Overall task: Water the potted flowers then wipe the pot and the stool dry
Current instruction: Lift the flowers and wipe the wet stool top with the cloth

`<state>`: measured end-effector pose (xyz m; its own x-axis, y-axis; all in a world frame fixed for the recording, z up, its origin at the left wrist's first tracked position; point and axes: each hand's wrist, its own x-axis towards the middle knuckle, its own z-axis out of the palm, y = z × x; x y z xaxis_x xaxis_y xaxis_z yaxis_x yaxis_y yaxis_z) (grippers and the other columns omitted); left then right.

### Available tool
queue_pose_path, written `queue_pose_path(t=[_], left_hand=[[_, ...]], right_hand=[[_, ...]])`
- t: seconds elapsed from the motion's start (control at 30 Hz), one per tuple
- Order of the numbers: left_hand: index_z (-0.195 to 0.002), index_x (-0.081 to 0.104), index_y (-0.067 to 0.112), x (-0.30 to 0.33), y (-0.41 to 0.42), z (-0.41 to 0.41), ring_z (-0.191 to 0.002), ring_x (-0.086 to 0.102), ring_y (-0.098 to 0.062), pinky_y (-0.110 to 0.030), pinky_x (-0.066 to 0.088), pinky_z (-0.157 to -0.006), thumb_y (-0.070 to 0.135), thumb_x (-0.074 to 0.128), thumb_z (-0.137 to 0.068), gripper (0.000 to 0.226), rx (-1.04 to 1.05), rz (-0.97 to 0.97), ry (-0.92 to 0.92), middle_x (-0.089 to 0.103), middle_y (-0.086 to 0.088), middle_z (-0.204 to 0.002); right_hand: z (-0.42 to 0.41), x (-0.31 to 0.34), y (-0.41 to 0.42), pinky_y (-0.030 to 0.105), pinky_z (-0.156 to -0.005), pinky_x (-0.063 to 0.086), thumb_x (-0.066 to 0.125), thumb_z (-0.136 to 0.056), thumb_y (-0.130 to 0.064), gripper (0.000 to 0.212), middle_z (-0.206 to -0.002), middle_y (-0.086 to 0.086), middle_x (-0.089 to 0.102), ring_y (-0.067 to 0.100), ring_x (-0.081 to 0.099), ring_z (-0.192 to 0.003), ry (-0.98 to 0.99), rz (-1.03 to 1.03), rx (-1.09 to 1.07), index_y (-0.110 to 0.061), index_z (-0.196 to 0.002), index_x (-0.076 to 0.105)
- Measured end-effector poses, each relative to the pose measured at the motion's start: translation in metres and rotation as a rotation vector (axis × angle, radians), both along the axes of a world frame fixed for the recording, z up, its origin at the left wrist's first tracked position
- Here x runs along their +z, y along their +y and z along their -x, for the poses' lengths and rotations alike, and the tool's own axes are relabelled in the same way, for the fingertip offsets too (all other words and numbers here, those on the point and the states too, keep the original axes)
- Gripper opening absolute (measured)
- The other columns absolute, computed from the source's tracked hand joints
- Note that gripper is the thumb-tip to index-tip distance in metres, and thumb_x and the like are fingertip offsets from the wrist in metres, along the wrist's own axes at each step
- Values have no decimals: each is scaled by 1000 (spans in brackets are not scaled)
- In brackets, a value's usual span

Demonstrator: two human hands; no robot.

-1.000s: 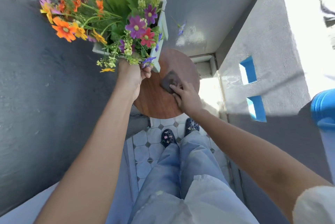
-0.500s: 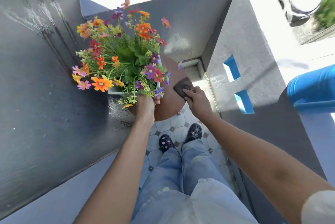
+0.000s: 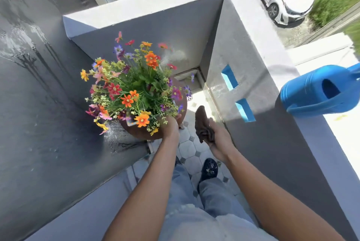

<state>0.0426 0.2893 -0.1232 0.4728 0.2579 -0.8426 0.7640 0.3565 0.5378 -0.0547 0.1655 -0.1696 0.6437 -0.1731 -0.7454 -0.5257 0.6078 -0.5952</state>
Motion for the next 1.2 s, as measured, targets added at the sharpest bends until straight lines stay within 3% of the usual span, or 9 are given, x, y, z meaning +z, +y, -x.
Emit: queue_pose_path(t=[0.07, 0.13, 0.23, 0.37, 0.63, 0.77, 0.93, 1.07, 1.2], left_hand=[[-145, 30, 13, -3, -6, 3, -65, 53, -4, -14, 39, -53, 6, 24, -99, 48, -8, 0, -4, 61, -1, -79], [-148, 30, 8, -10, -9, 4, -56, 59, -6, -17, 44, -64, 4, 22, -97, 52, 0, 1, -7, 60, -2, -73], [-124, 50, 1, -4, -18, 10, -45, 59, -8, -16, 48, -41, 4, 25, -98, 37, -38, -26, -45, 64, -7, -70], [-86, 55, 13, 29, -43, 32, -53, 51, -14, -21, 42, -38, 22, 46, -99, 18, -428, -64, -45, 57, -8, -80], [-84, 64, 10, 172, -181, 40, -47, 47, -10, -25, 34, -46, 24, 52, -93, 20, -629, 144, -399, 60, -2, -66], [-88, 66, 10, 212, -251, 81, -48, 45, -13, -27, 32, -47, 28, 56, -92, 21, -805, 343, -409, 59, 0, -63], [-89, 56, 10, 187, -324, 128, -42, 43, -11, -25, 33, -45, 43, 51, -95, 34, -673, 410, -176, 60, -2, -65], [-92, 49, 12, 165, -362, 133, -48, 40, -11, -21, 34, -40, 49, 52, -93, 37, -456, 513, -103, 55, -3, -72], [-116, 59, 14, 158, -383, 119, -51, 39, -11, -18, 35, -36, 50, 54, -92, 44, -313, 511, -135, 54, 2, -79]], right_hand=[[1, 16, -9, 32, -72, 48, 55, -98, -40, 48, -105, 16, 71, 25, 61, -90, -10, -65, -25, 0, -123, 63], [2, 31, -21, 29, -72, 53, 65, -93, -28, 46, -106, 18, 71, 24, 65, -91, -30, -68, -36, 2, -127, 60], [4, 56, -44, 30, -73, 54, 61, -93, -4, 30, -108, 21, 70, 25, 69, -89, -60, 4, -16, -5, -123, 64], [10, 102, -74, 35, -76, 57, 56, -97, -5, 29, -111, 17, 73, 30, 70, -96, -156, 121, -44, -14, -123, 67], [60, 217, -186, 53, -101, 50, 59, -98, -17, 27, -117, 11, 72, 35, 66, -113, -418, 491, -278, -19, -123, 69], [104, 248, -250, 44, -86, 56, 57, -100, -15, 32, -118, 11, 71, 32, 67, -108, -436, 619, -408, -17, -131, 62], [147, 257, -294, 31, -58, 51, 55, -97, 0, 28, -96, 12, 74, 25, 64, -75, -377, 616, -558, -9, -122, 63], [165, 258, -306, 29, -55, 48, 54, -97, 3, 30, -90, 6, 74, 21, 62, -66, -357, 612, -564, -7, -124, 59], [171, 251, -308, 35, -59, 43, 57, -96, -2, 28, -97, 13, 74, 29, 60, -68, -328, 626, -515, -12, -121, 61]])
